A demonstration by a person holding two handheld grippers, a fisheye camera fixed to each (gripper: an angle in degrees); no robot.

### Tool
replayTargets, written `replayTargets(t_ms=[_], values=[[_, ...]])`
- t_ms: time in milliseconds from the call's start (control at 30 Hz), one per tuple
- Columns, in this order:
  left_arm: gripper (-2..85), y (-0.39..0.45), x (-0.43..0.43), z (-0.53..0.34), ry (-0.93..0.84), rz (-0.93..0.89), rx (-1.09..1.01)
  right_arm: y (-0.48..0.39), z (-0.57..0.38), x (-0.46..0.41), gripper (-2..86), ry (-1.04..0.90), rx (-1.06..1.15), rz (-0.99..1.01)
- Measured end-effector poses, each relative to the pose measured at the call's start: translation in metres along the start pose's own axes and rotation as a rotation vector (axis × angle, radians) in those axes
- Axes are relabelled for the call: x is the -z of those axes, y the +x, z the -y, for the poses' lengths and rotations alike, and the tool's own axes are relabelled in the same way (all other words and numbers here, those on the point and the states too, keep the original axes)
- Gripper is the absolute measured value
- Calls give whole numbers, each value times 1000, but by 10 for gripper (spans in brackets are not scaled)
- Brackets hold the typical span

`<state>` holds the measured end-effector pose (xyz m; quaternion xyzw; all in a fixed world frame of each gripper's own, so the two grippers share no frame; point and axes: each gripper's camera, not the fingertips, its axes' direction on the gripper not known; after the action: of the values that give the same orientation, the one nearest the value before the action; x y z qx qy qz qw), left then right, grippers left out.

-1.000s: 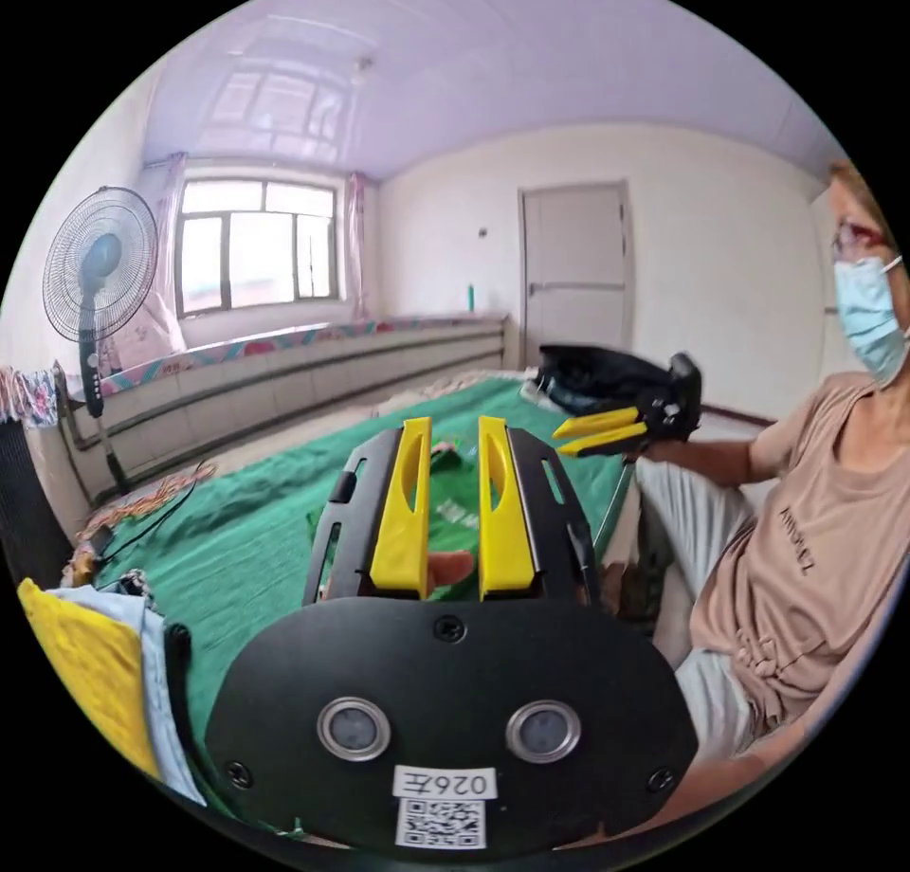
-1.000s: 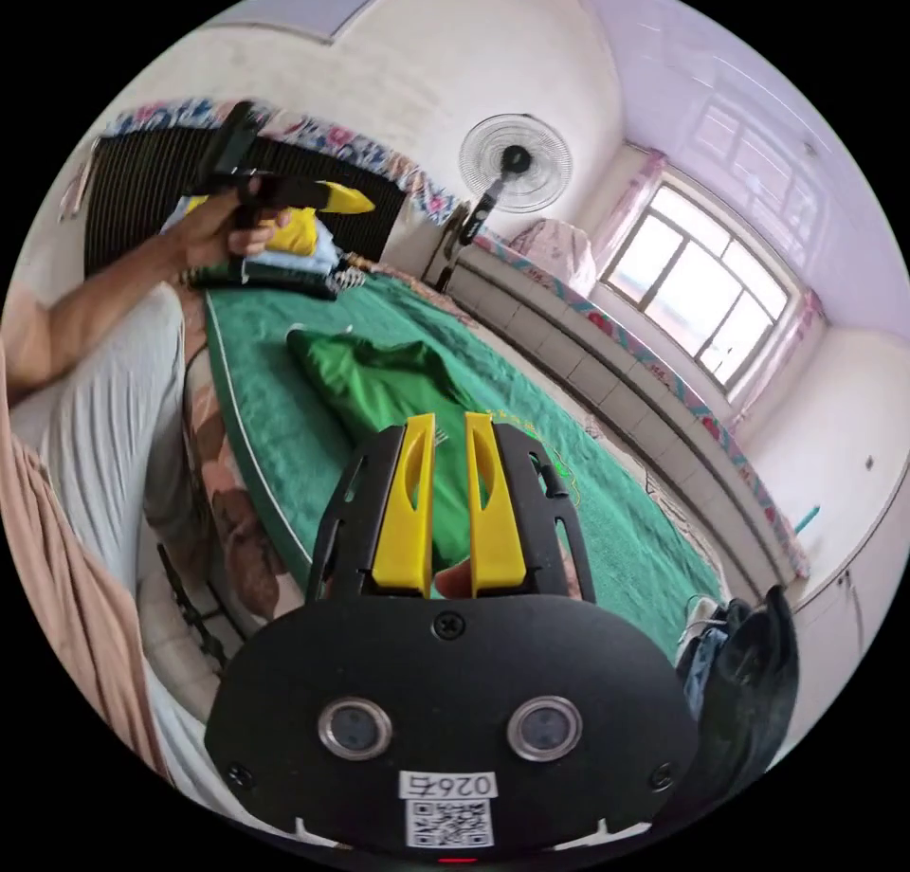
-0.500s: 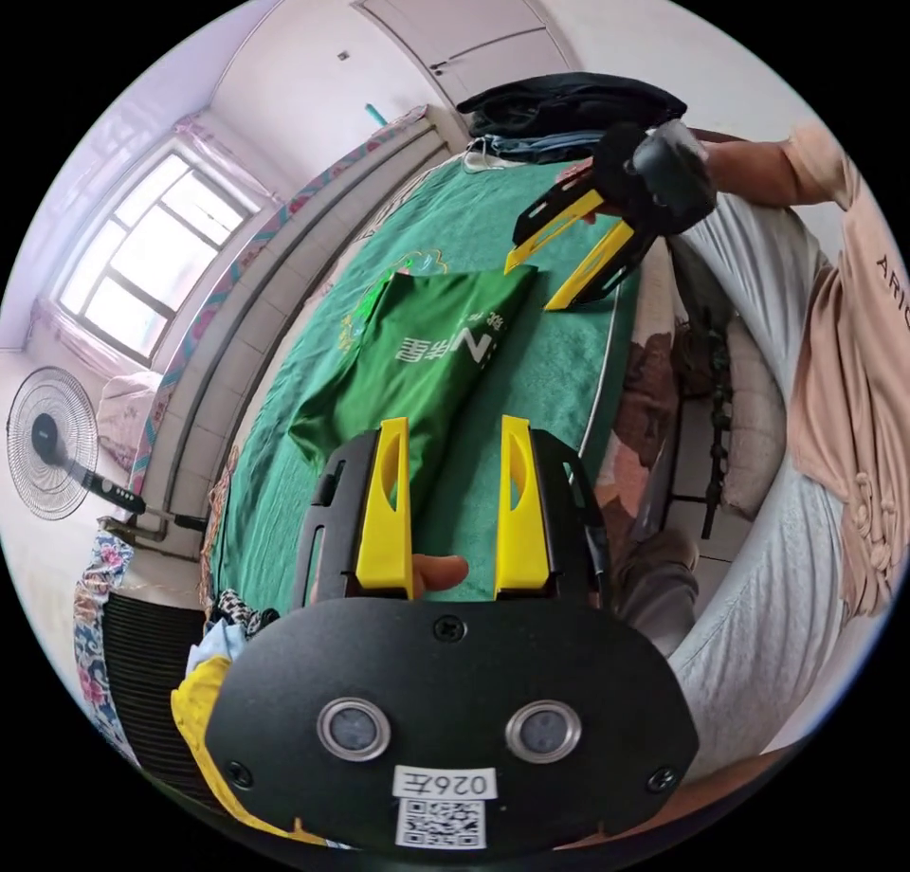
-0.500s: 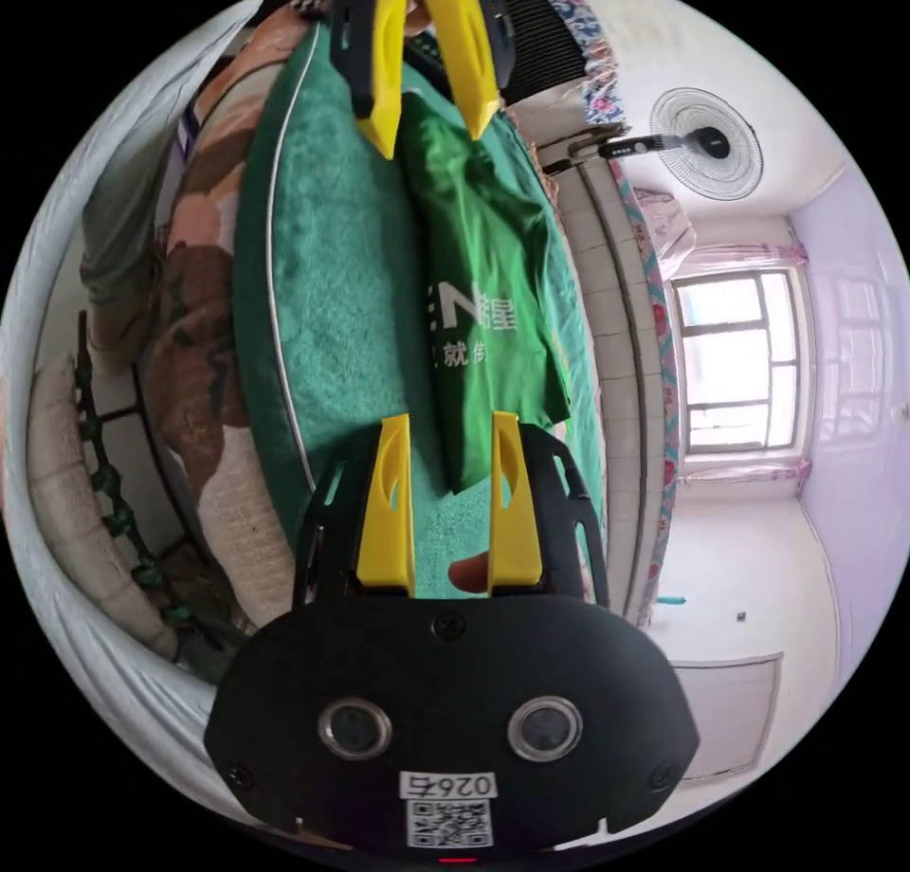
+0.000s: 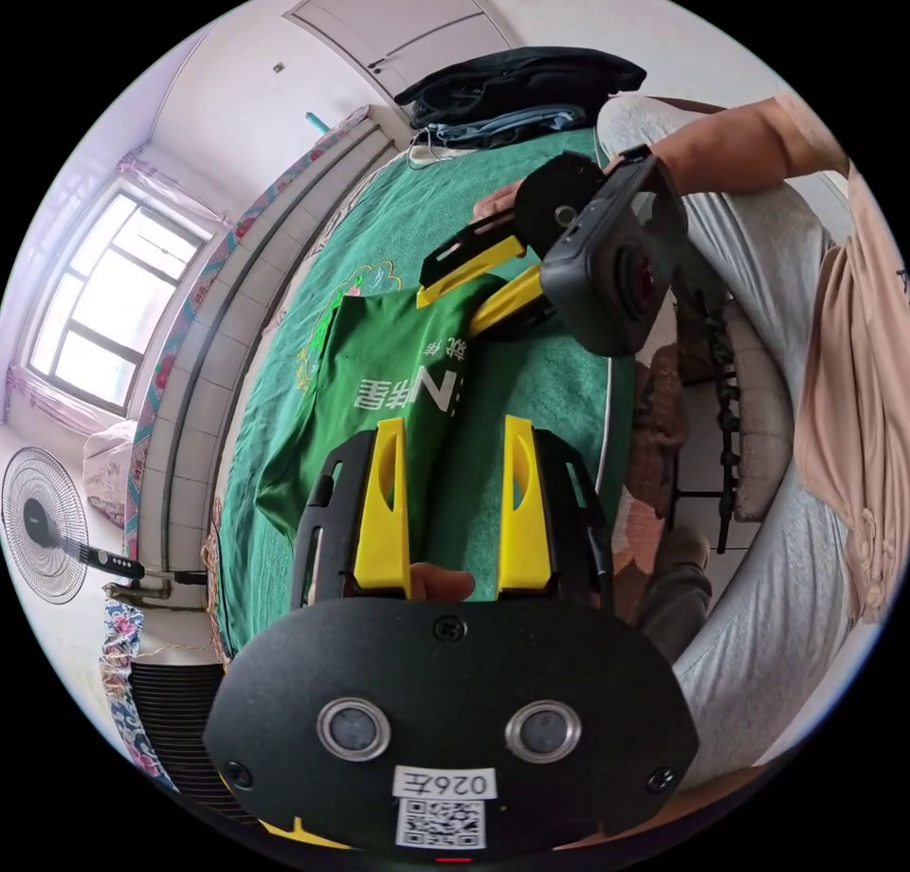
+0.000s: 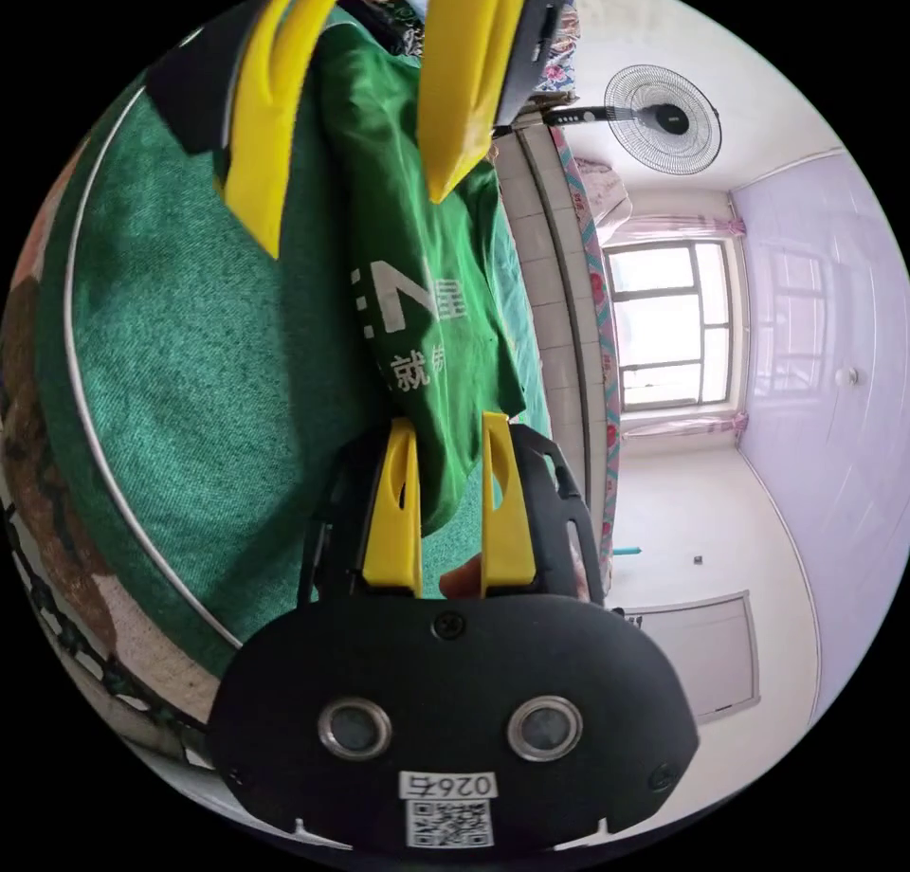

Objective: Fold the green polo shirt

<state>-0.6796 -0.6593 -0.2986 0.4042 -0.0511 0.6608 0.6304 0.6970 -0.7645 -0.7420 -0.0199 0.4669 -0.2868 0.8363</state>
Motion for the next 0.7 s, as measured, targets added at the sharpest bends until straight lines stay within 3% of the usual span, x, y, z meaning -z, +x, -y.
replayTargets(t_ms=[167,300,400,700], values=[[170,-17,-38,24,-16,53,-10,20,10,11,-9,47,-2,-78],[171,-33,-70,38,-95,142,-9,49,14,18,-11,70,-50,-23],[164,-62,-95,44,-159,111,52,74,14,13,-12,73,-100,29],[138,-137,-127,-38,-320,127,220,98,3,-15,-12,72,-149,97]])
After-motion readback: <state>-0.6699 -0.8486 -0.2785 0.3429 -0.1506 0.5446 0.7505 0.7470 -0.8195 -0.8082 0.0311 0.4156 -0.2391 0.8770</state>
